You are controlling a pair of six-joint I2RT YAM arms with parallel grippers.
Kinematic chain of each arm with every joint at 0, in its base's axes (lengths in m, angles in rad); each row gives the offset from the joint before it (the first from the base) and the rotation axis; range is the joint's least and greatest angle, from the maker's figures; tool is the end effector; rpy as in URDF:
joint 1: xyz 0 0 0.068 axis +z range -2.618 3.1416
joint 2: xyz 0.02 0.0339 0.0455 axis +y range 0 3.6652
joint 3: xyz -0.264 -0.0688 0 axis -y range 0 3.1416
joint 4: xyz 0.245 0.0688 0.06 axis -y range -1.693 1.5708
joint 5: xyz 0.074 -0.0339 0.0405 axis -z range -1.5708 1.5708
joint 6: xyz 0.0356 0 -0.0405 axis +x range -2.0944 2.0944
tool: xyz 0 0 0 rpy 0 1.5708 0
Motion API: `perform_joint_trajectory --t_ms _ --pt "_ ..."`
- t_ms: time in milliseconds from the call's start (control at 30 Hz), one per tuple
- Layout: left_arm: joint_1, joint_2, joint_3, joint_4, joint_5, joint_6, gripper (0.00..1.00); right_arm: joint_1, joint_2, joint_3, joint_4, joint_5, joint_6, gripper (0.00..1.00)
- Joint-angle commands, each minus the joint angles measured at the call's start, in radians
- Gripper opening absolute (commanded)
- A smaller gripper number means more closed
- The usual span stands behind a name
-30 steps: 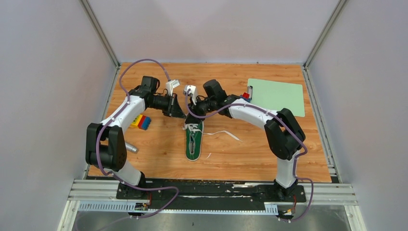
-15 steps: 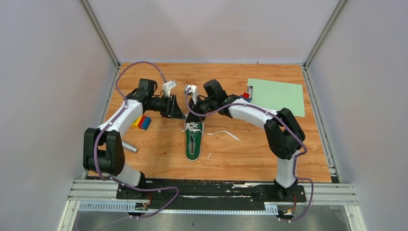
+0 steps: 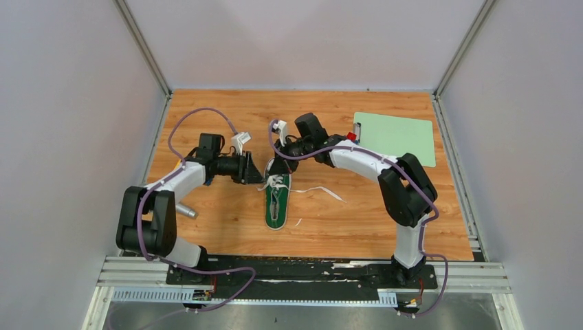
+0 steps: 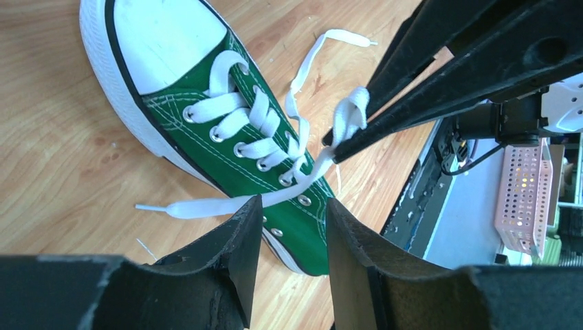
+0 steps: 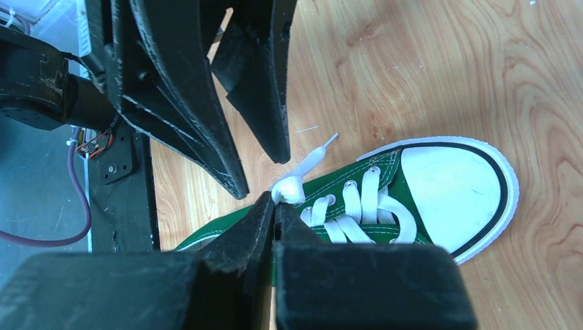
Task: Tie the shoes
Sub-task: Wrap the shoelace around the shoelace.
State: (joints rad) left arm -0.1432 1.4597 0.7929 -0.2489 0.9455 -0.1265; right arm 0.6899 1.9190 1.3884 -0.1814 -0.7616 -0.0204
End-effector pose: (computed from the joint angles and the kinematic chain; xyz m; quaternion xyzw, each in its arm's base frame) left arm 0.2712 -0.0683 0.1963 0.1535 0.8417 -0.4657 0.2259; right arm 0.3139 0.2909 0.2242 -0.4386 0.7376 0.4461 0.2540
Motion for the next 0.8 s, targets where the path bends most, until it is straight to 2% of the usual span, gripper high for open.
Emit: perform_joint_trajectory --t_ms 0,200,400,767 --pt "-0.010 0.036 0.014 0.127 0.052 0.013 0.46 -0.010 0.012 0.015 0.034 -0.025 0.047 0.00" --pt "-0.045 0.101 0.045 0.137 0.129 0.080 0.43 -0.015 0.011 0.009 0.034 -0.027 0.049 0.00" --pt "-0.048 0.153 0.084 0.055 0.169 0.181 0.29 -0.016 0.007 0.002 0.033 -0.027 0.053 0.00" --pt "-0.044 0.076 0.097 -0.097 0.104 0.286 0.36 -0.020 0.011 0.005 0.035 -0.027 0.052 0.00"
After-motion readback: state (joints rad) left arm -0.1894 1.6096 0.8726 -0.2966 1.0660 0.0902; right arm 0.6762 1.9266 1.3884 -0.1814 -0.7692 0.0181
